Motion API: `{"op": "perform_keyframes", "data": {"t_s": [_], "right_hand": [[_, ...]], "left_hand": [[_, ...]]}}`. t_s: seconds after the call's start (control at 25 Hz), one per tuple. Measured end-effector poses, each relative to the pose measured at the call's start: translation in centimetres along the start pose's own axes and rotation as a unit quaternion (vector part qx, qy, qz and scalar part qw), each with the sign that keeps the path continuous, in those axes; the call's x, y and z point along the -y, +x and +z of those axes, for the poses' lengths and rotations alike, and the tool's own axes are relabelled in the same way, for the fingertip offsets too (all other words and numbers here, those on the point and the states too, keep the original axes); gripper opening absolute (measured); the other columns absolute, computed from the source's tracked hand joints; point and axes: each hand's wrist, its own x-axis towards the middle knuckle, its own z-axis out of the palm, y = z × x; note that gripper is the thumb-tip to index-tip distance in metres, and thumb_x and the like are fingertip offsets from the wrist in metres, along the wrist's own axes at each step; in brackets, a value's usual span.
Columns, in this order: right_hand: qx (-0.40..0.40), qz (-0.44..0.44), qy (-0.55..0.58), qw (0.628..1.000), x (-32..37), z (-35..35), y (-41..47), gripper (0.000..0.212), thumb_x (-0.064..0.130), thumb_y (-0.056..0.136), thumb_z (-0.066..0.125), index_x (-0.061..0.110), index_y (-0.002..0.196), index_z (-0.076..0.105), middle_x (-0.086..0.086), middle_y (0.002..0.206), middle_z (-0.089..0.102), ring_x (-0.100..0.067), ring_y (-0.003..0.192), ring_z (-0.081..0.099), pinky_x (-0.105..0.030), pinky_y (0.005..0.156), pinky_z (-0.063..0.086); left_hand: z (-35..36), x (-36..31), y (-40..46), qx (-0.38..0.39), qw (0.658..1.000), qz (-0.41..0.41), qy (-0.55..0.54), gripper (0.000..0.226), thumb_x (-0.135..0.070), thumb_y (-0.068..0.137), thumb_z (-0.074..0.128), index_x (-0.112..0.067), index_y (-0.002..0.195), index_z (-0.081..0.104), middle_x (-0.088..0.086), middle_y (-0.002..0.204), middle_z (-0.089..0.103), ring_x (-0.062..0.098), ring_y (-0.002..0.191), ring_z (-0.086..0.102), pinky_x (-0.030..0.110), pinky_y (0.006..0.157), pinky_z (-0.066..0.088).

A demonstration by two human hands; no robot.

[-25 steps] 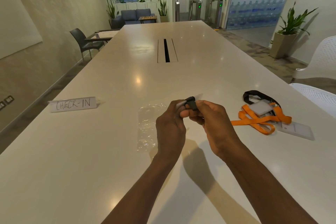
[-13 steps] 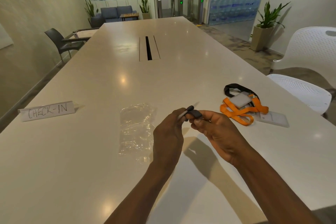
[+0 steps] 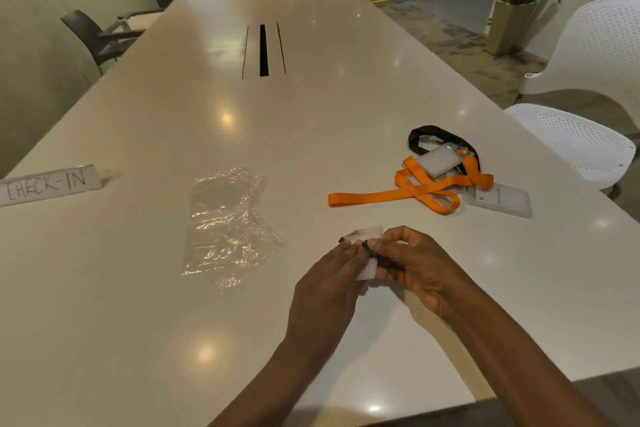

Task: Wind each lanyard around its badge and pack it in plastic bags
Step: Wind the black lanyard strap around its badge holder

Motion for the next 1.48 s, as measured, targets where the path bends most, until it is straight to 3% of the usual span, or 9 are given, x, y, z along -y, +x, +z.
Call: {"op": "perform_keyframes", "data": {"t_s": [0.2, 0.4, 0.48, 0.6, 0.84, 0.96, 1.24, 1.36, 1.48], "right_hand": [[0.025, -0.047, -0.180, 0.982, 0.1, -1.2, 1.5, 0.028, 0.020, 0.079, 0.078, 0.015, 0.095, 0.055, -0.012, 0.068, 0.071, -0.018, 0.048, 0.059, -0.026, 0.042, 0.043], [0.009, -0.126, -0.397, 0.909, -0.2, -0.8, 3.0, 0.031, 0.036, 0.074, 0.079, 0.027, 0.092, 0.055, 0.001, 0.073, 0.071, -0.012, 0.068, 0.068, -0.028, 0.061, 0.053], [-0.007, -0.181, -0.459, 0.869, -0.3, -0.7, 3.4, 0.032, 0.043, 0.073, 0.079, 0.028, 0.090, 0.056, 0.006, 0.074, 0.067, -0.009, 0.070, 0.064, -0.028, 0.062, 0.051], [-0.021, -0.220, -0.473, 0.853, -0.5, -0.8, 4.0, 0.033, 0.046, 0.070, 0.080, 0.026, 0.085, 0.059, 0.009, 0.076, 0.061, -0.010, 0.071, 0.058, -0.032, 0.063, 0.051], [-0.056, -0.178, -0.515, 0.837, -0.6, 0.1, 5.1, 0.038, 0.061, 0.068, 0.072, 0.030, 0.082, 0.054, 0.012, 0.070, 0.061, -0.009, 0.067, 0.059, -0.030, 0.058, 0.048], [-0.082, -0.178, -0.528, 0.827, -0.6, 0.6, 5.2, 0.035, 0.061, 0.071, 0.069, 0.030, 0.080, 0.056, 0.012, 0.070, 0.062, -0.009, 0.067, 0.059, -0.025, 0.056, 0.043], [0.041, -0.127, -0.293, 0.947, 0.4, -1.0, 3.6, 0.015, 0.029, 0.080, 0.077, 0.018, 0.083, 0.068, -0.004, 0.068, 0.061, -0.015, 0.057, 0.051, -0.028, 0.051, 0.044], [0.008, -0.128, -0.229, 0.965, 1.0, -1.0, 2.7, 0.021, 0.031, 0.088, 0.069, 0.010, 0.086, 0.066, -0.010, 0.066, 0.052, -0.018, 0.052, 0.042, -0.027, 0.043, 0.033], [-0.052, -0.170, -0.228, 0.957, 1.7, 0.6, 2.1, 0.020, 0.033, 0.091, 0.065, 0.015, 0.082, 0.065, -0.002, 0.063, 0.057, -0.016, 0.056, 0.048, -0.029, 0.050, 0.040]], "left_hand": [[-0.6, -0.1, -0.1, 0.044, 0.987, -0.129, -0.085, 0.055, -0.051, 0.085, 0.071, -0.024, 0.133, 0.060, -0.010, 0.136, 0.060, 0.004, 0.127, 0.054, 0.029, 0.106, 0.047], [-0.1, 0.1, 0.0, 0.037, 0.986, -0.158, -0.030, 0.052, -0.045, 0.085, 0.073, -0.029, 0.131, 0.057, -0.012, 0.139, 0.055, 0.004, 0.133, 0.044, 0.008, 0.109, 0.027], [0.2, 0.2, 0.1, 0.037, 0.987, -0.159, -0.003, 0.047, -0.044, 0.087, 0.069, -0.028, 0.130, 0.059, -0.010, 0.142, 0.054, 0.007, 0.137, 0.041, 0.014, 0.112, 0.028], [0.3, 0.2, 0.2, 0.045, 0.985, -0.166, 0.023, 0.048, -0.046, 0.090, 0.064, -0.025, 0.133, 0.059, -0.007, 0.144, 0.053, 0.009, 0.141, 0.038, 0.026, 0.114, 0.033], [0.8, 0.4, 0.8, 0.059, 0.977, -0.198, 0.043, 0.049, -0.046, 0.094, 0.059, -0.029, 0.139, 0.051, -0.011, 0.152, 0.043, 0.004, 0.146, 0.026, 0.005, 0.110, 0.008], [1.0, 0.5, 1.1, 0.057, 0.976, -0.207, 0.032, 0.050, -0.045, 0.096, 0.057, -0.029, 0.143, 0.045, -0.013, 0.157, 0.035, 0.001, 0.148, 0.016, 0.008, 0.110, 0.008], [0.1, 0.8, 0.7, 0.021, 0.986, -0.158, -0.044, 0.052, -0.037, 0.093, 0.064, -0.024, 0.141, 0.048, -0.012, 0.152, 0.040, -0.004, 0.146, 0.010, 0.008, 0.112, 0.012], [-0.9, 1.4, 0.5, 0.019, 0.989, -0.133, -0.059, 0.049, -0.033, 0.094, 0.064, -0.021, 0.139, 0.050, -0.008, 0.153, 0.041, 0.002, 0.148, 0.017, 0.012, 0.115, 0.015], [-2.7, 3.1, 0.0, 0.014, 0.992, -0.114, -0.052, 0.049, -0.026, 0.095, 0.064, -0.017, 0.141, 0.049, -0.005, 0.152, 0.042, 0.011, 0.148, 0.023, 0.011, 0.116, 0.015]]}}
